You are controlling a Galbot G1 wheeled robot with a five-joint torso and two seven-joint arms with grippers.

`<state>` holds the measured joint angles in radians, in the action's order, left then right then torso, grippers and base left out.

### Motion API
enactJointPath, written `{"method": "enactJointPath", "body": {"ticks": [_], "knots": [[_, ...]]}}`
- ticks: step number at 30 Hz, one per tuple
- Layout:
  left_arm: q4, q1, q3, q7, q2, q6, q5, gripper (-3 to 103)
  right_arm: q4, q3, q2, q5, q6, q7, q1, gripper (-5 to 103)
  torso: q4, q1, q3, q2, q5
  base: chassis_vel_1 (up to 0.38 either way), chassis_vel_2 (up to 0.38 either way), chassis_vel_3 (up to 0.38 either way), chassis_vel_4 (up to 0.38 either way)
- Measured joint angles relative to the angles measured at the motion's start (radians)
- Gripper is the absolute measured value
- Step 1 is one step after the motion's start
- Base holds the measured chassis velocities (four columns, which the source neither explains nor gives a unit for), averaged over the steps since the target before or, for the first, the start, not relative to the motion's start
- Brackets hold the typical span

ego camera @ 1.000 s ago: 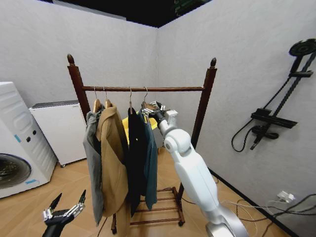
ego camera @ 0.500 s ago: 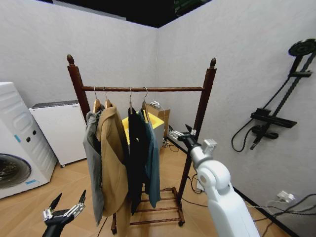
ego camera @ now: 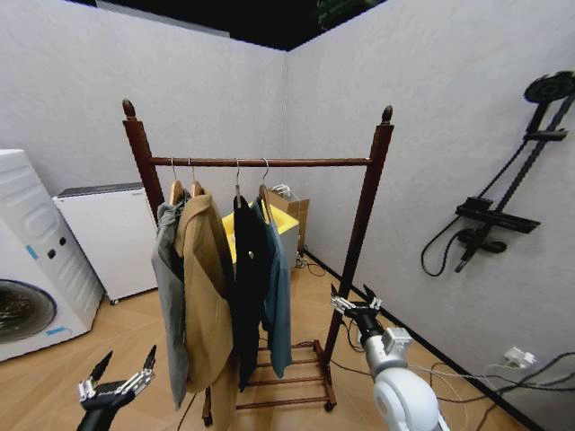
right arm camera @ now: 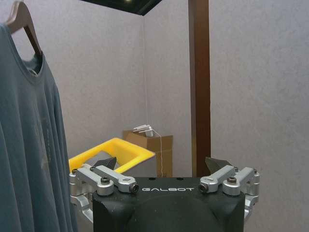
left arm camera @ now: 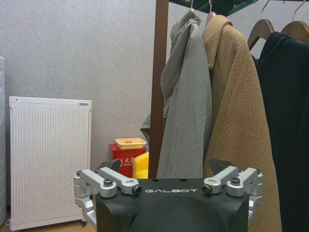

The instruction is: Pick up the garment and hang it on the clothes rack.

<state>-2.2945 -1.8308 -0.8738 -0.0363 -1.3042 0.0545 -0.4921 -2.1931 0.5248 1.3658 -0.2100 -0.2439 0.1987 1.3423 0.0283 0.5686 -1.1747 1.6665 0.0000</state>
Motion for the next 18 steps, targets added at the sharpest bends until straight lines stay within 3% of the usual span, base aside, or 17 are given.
{"method": "enactJointPath", "body": {"ticks": [7, 18], "knots": [[0.000, 0.000, 0.000, 0.000, 0.000, 0.000, 0.000, 100, 0.035, -0.007, 0.008, 0.036, 0.039, 0.000, 0.022, 100, -0.0001, 0.000, 0.000, 0.000, 0.0000, 0.000, 0.000, 0.000, 0.000], [0.000, 0.000, 0.000, 0.000, 0.000, 0.000, 0.000, 100, 0.038, 0.010, 0.002, 0.035, 0.042, 0.011, 0.008, 100, 0.0000, 0.000, 0.000, 0.000, 0.0000, 0.000, 0.000, 0.000, 0.000]]}}
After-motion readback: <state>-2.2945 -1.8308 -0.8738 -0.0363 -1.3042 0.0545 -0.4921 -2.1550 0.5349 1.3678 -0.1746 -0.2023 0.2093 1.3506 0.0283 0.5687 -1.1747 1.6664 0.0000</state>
